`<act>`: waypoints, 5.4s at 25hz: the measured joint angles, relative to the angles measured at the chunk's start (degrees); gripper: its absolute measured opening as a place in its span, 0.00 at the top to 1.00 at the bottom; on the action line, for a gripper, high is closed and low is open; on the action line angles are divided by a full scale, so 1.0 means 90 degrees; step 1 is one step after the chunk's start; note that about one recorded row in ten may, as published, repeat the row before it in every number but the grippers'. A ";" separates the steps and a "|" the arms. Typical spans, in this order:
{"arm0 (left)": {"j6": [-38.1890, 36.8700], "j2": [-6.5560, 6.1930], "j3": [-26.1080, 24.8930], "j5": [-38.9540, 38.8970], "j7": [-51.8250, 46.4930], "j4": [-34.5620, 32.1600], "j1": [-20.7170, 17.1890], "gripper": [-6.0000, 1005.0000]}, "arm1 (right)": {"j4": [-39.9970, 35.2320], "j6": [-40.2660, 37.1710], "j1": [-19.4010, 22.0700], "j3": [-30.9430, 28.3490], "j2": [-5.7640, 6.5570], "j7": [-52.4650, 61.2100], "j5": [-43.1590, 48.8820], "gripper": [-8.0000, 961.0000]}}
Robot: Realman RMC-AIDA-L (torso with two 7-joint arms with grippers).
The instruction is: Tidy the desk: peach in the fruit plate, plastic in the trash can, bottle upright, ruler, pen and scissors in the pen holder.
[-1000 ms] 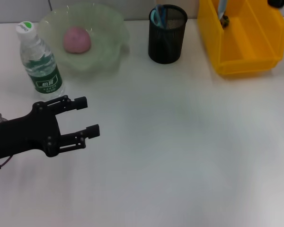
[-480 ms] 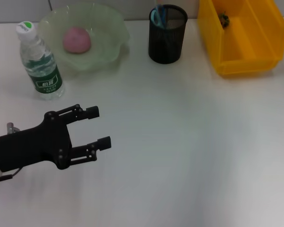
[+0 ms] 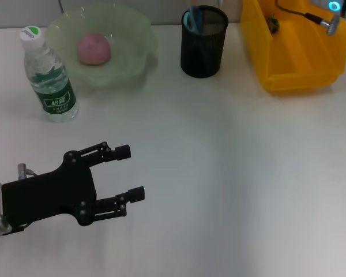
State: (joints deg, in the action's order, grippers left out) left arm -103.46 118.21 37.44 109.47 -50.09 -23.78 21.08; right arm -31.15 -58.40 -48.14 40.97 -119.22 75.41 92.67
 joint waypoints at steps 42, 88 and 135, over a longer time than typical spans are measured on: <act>-0.0207 -0.0097 0.0020 0.0017 -0.0617 0.0066 0.0373 0.22 | 0.2799 0.1160 -0.0697 -0.0050 -0.0074 -0.4183 -0.2917 0.77; -0.0474 -0.0140 -0.0039 -0.0018 -0.0781 -0.0004 0.0444 0.22 | 0.2856 0.1282 -0.0792 -0.0075 -0.0073 -0.4075 -0.3461 0.30; 0.0797 -0.0106 0.0401 0.0603 -0.1451 0.0023 0.0650 0.22 | 0.0370 -0.4156 0.2154 0.0982 0.0114 -0.1000 0.2019 0.15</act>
State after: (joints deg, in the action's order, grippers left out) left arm -96.29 117.25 41.05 114.90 -63.15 -23.58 26.93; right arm -27.82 -95.81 -28.76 49.81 -118.20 66.40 110.84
